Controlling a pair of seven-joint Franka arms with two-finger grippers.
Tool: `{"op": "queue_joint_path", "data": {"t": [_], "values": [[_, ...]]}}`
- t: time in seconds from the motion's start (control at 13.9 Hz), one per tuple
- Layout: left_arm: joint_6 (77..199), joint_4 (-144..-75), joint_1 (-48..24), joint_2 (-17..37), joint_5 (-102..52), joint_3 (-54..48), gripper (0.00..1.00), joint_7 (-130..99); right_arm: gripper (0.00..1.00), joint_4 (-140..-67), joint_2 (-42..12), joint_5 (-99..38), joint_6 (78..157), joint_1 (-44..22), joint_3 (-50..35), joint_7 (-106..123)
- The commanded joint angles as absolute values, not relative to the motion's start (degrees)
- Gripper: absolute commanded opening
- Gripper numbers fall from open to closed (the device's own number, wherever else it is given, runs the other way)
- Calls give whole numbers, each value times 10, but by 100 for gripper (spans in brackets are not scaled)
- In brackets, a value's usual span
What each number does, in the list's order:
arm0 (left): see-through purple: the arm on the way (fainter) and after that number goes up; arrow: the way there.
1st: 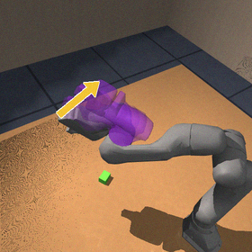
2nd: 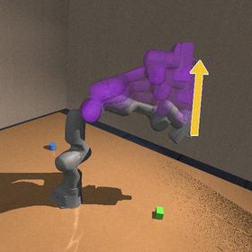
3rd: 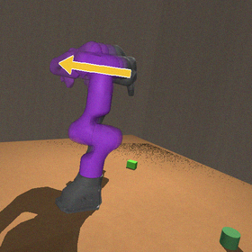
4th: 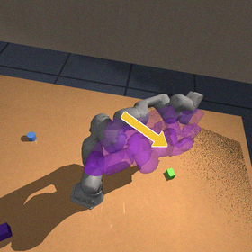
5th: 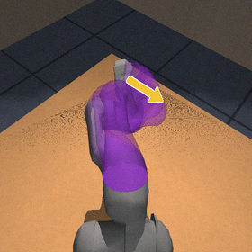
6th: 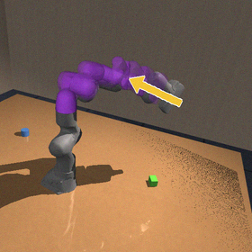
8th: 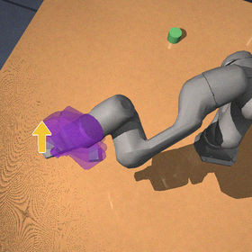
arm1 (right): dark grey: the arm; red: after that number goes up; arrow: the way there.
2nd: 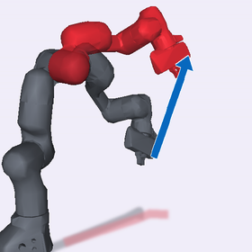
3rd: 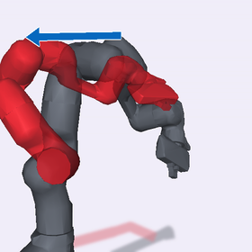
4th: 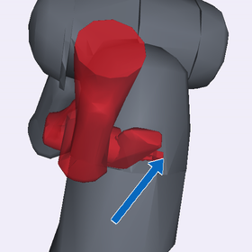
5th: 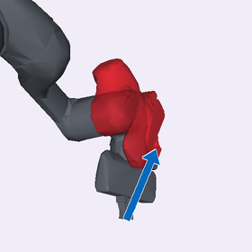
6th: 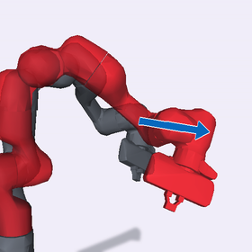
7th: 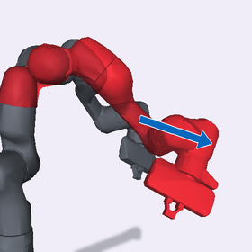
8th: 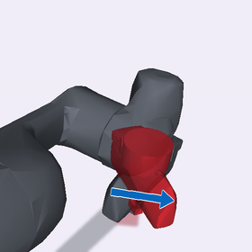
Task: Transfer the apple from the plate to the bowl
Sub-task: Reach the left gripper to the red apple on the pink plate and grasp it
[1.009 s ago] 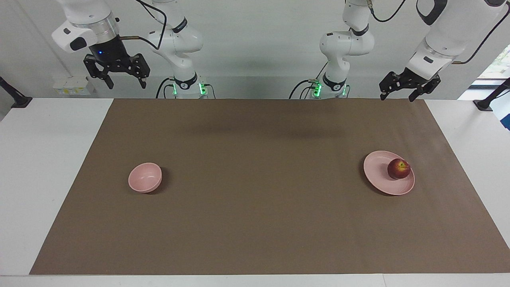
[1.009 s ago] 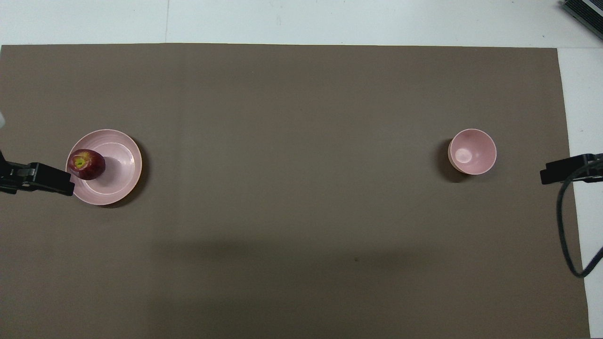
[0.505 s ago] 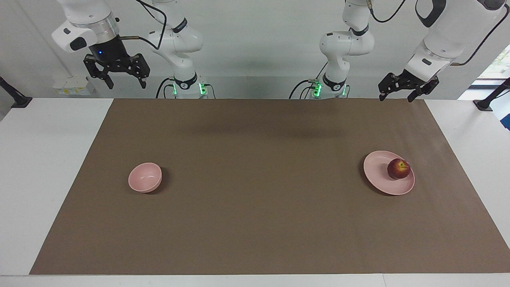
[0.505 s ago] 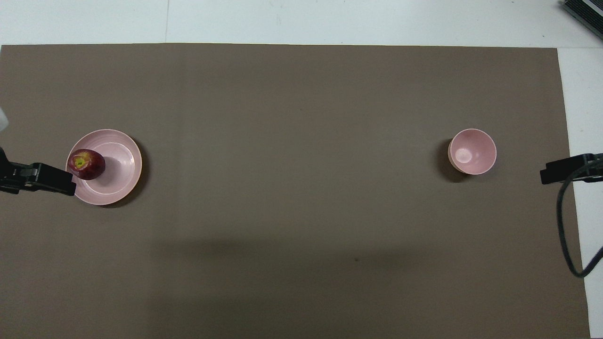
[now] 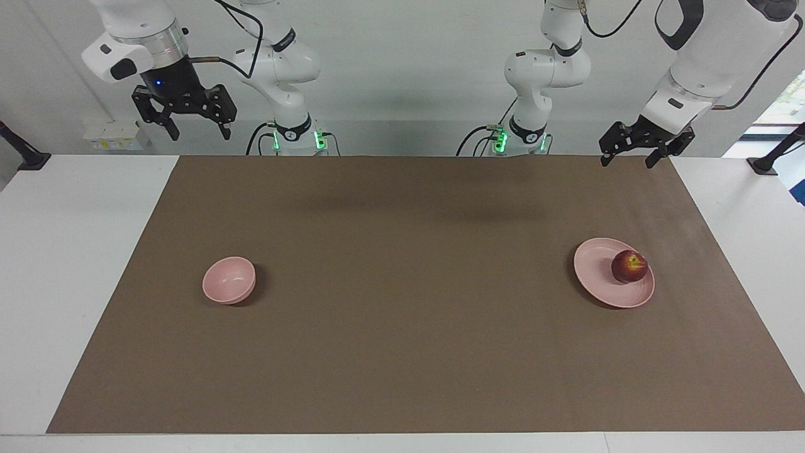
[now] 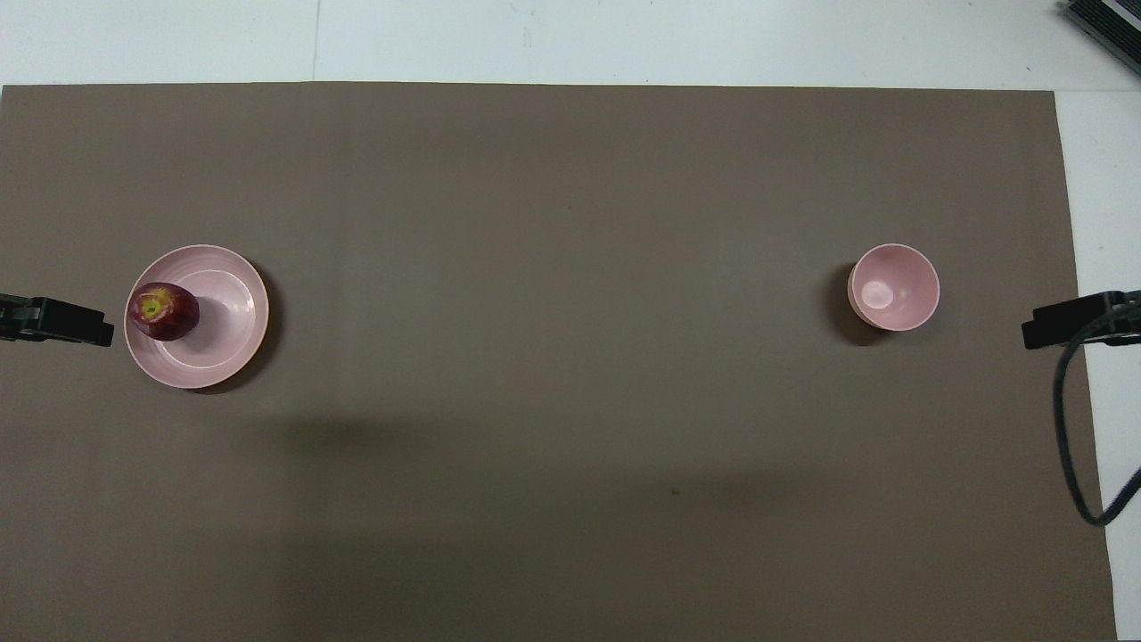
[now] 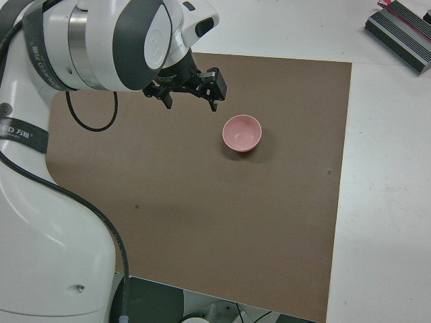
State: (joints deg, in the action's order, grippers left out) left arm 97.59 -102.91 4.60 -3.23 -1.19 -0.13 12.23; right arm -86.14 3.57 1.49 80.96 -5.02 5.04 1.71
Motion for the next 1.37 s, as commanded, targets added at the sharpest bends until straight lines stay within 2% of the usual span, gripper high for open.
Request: {"op": "queue_joint_path", "data": {"t": [0.0,0.29,0.58,1.3], "values": [[1044,-1068,67,-23,-12,-6,100,152,100,-857,35,6,807,-46,48,11],[1104,-1074,69,30,-12,-6,100,188,100,-856,35,6,807,-46,48,11],[1184,-1075,62,113,-11,-6,100,213,100,-857,35,5,807,-46,48,11],[1198,-1084,85,120,-9,-6,100,243,100,-857,35,6,807,-46,48,11]]}}
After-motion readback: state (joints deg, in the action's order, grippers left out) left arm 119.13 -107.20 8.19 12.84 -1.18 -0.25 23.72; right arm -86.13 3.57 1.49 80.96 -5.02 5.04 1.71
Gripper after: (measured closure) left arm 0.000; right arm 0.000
